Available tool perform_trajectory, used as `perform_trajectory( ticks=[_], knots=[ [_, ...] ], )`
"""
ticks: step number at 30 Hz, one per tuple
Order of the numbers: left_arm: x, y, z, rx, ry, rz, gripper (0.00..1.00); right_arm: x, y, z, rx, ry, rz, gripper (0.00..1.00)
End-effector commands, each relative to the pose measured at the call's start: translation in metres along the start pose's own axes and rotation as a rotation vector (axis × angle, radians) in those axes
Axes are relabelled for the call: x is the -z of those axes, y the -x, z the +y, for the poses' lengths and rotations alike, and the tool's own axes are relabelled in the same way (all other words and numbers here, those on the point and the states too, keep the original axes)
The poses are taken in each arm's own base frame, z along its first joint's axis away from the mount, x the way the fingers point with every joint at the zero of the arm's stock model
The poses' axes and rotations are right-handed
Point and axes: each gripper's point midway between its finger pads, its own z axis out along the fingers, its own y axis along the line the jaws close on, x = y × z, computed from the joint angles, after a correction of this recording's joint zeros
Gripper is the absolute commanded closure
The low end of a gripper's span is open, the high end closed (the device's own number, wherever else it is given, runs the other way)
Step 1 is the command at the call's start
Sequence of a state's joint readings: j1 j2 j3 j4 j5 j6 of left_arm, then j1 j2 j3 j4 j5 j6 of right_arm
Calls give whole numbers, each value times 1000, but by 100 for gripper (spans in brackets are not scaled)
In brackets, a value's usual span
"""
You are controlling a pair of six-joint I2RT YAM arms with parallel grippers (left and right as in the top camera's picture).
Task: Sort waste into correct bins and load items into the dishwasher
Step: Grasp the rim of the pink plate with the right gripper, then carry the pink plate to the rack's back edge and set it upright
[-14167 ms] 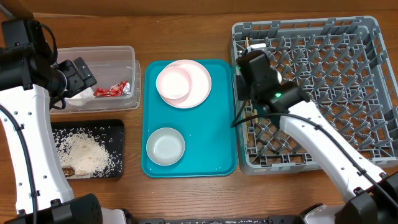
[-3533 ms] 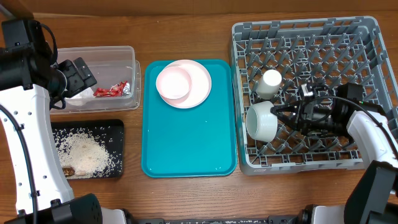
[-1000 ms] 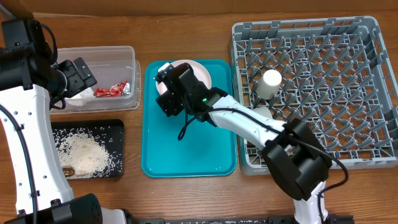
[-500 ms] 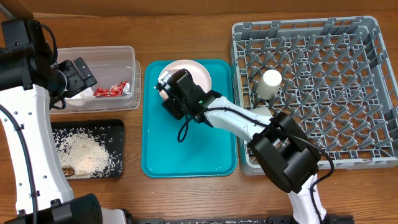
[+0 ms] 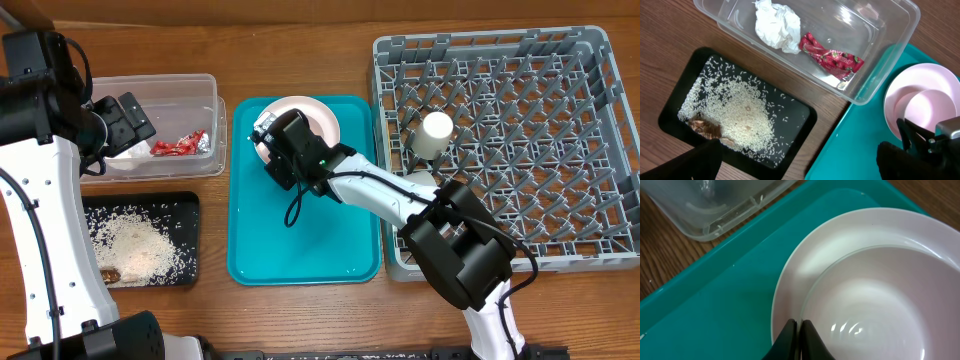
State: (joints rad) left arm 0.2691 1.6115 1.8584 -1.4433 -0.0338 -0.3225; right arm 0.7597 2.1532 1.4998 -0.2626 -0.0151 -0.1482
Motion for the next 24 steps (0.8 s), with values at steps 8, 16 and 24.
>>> perform_trajectory(
  ticks=[8, 16, 24],
  knots=[
    [-2, 1, 0, 19, -4, 5, 0, 110, 104, -8, -43, -11, -276, 96],
    [-2, 1, 0, 19, -4, 5, 0, 229, 142, -56, -260, 97, -470, 96],
    [-2, 1, 0, 19, -4, 5, 0, 306, 109, -142, -515, 439, -524, 96]
  ],
)
